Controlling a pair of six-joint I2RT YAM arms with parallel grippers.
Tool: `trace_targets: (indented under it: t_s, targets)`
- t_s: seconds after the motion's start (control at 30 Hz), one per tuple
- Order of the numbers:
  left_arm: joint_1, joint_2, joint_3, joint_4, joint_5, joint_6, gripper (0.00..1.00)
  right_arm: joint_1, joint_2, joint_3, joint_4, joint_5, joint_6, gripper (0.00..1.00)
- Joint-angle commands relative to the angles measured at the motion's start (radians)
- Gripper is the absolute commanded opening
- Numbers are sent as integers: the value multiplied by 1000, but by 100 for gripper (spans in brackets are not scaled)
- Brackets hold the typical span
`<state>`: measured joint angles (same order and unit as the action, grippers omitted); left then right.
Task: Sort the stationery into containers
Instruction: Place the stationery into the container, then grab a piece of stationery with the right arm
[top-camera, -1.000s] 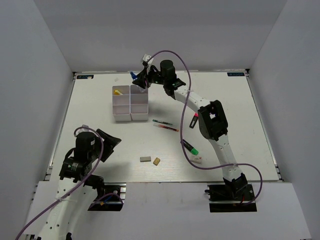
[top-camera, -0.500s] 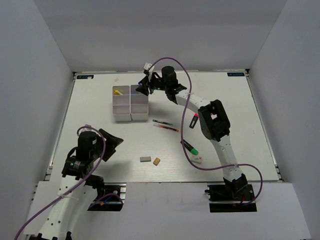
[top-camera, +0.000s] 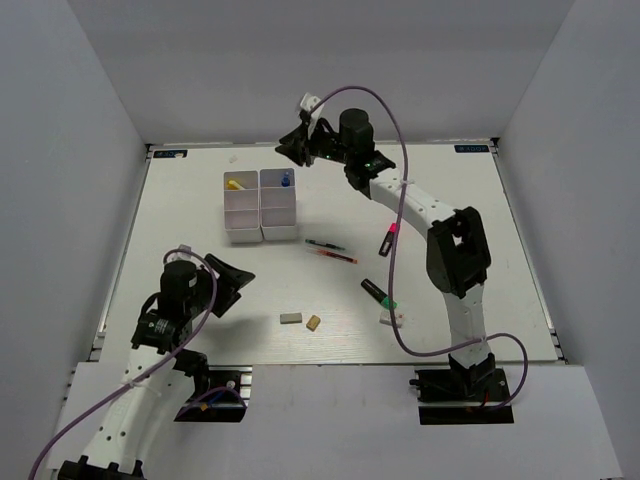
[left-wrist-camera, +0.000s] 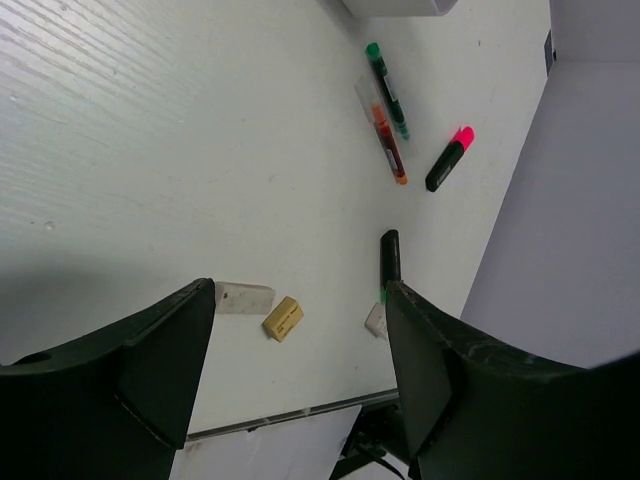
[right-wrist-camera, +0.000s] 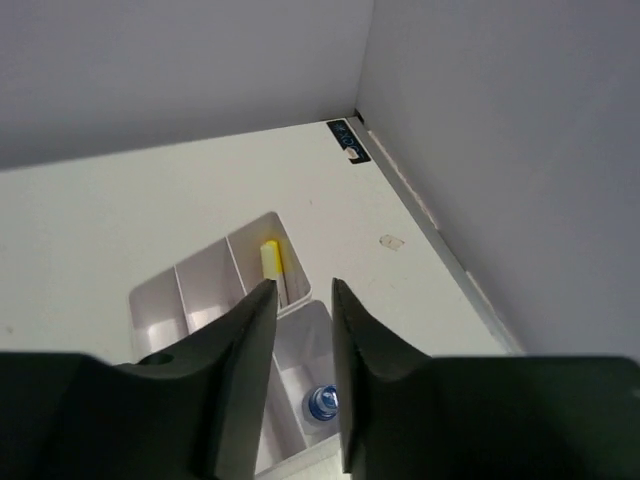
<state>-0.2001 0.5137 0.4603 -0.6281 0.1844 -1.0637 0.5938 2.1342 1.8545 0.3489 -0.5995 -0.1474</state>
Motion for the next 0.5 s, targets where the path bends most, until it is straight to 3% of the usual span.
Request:
trace_targets:
  t_s: [0.0, 0.03, 0.07, 0.1, 0.13, 0.2, 0.27, 0.3, 0.33, 0.4, 0.43, 0.47]
  targets:
    - [11, 0, -64, 103, 87, -15, 79, -31, -117, 18, -82, 157, 94, 31]
    - [11, 0, -86, 173, 134, -36, 79, -37, -125, 28, -222, 174, 115, 23]
    - [11, 0, -133, 217, 153, -48, 78, -51, -135, 40, -273, 191, 129, 5]
    - [11, 0, -155, 255, 180, -70, 76, -72, -157, 52, -319, 231, 131, 0]
    - [11, -10, -178, 330, 194, -126, 73, -80, -163, 58, -499, 240, 132, 0]
    - [11, -11, -235, 398, 214, -171, 36, -126, -189, 55, -649, 286, 121, 0]
    - [11, 5, -256, 456, 224, -197, 7, -163, -236, -15, -761, 296, 109, 0]
    - [11, 25, -256, 465, 224, -197, 7, -190, -255, -79, -777, 316, 85, 4]
    - [11, 51, -256, 465, 234, -197, 7, -215, -310, -106, -792, 323, 80, 15]
    - [2, 151, -215, 465, 248, -127, 30, -255, -335, -179, -884, 333, 51, 48]
    - [-7, 193, -178, 465, 248, -96, 42, -276, -339, -186, -916, 339, 48, 51]
    - [-7, 236, -154, 438, 275, -26, 68, -288, -339, -202, -1006, 363, 46, 51]
